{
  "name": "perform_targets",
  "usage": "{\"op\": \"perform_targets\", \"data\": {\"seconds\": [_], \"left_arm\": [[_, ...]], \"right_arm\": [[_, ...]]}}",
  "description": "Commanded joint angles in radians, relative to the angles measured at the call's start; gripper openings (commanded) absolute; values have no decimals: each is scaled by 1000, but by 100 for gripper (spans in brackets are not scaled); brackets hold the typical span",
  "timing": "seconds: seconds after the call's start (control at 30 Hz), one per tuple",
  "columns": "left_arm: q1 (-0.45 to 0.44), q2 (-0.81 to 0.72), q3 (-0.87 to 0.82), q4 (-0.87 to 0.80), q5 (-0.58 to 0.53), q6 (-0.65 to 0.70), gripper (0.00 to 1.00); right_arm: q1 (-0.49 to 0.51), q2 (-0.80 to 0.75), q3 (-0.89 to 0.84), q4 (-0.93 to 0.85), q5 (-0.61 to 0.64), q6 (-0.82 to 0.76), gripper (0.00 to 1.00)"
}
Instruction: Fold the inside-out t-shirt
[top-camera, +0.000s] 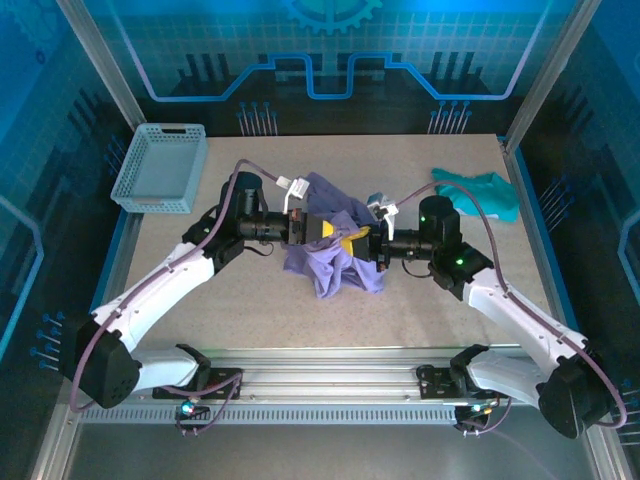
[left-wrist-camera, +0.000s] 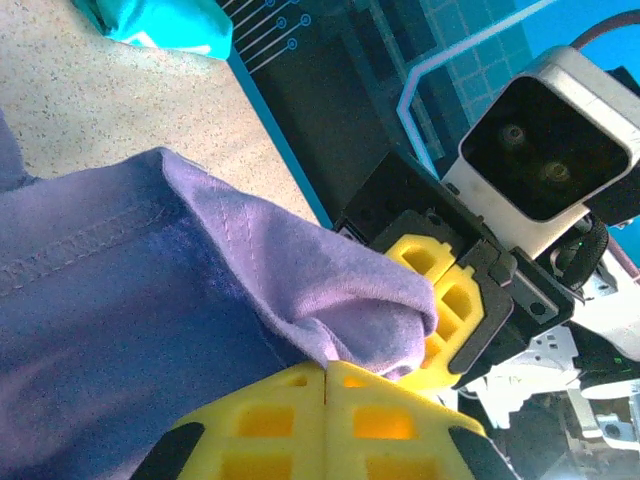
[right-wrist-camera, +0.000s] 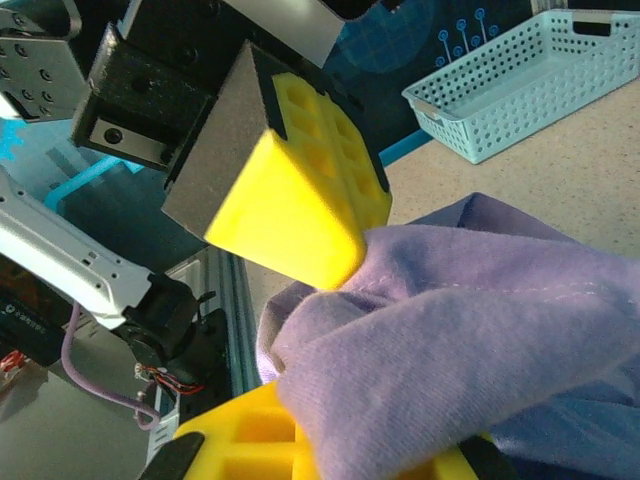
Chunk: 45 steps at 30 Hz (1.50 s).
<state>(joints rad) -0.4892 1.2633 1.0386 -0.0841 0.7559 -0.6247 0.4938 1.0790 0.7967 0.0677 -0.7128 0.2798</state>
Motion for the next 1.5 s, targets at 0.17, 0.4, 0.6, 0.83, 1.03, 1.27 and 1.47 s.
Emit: {"op": "perform_targets", "data": {"seconds": [0.17,0.4,0.6,0.83,1.03,1.27,1.47], "left_arm": [[-7,-146,93,-86,-96,19,0],[-67,-168,157,-181,-216,44,0],[-188,-132,220,-311,-447,139,0],[-202,-111,210,-255,-367,128,0],[-202,-120,205,-285,-447,118,0],[-202,-103,215,-296,-543,109,0],[-203,-94,214,-287,-551,95,0]], "right_arm": [[18,-15,91,-288,264,-110,23],[94,18,194,-406,506,-116,23],[156,-69,134,-365,527,-180,37],[156,-89,61,-202,346,-220,58],[160,-9,126,-214,302,-207,62],[272,-163,59,-278,504,-155,56],[482,-109,66,-262,760,-131,49]]}}
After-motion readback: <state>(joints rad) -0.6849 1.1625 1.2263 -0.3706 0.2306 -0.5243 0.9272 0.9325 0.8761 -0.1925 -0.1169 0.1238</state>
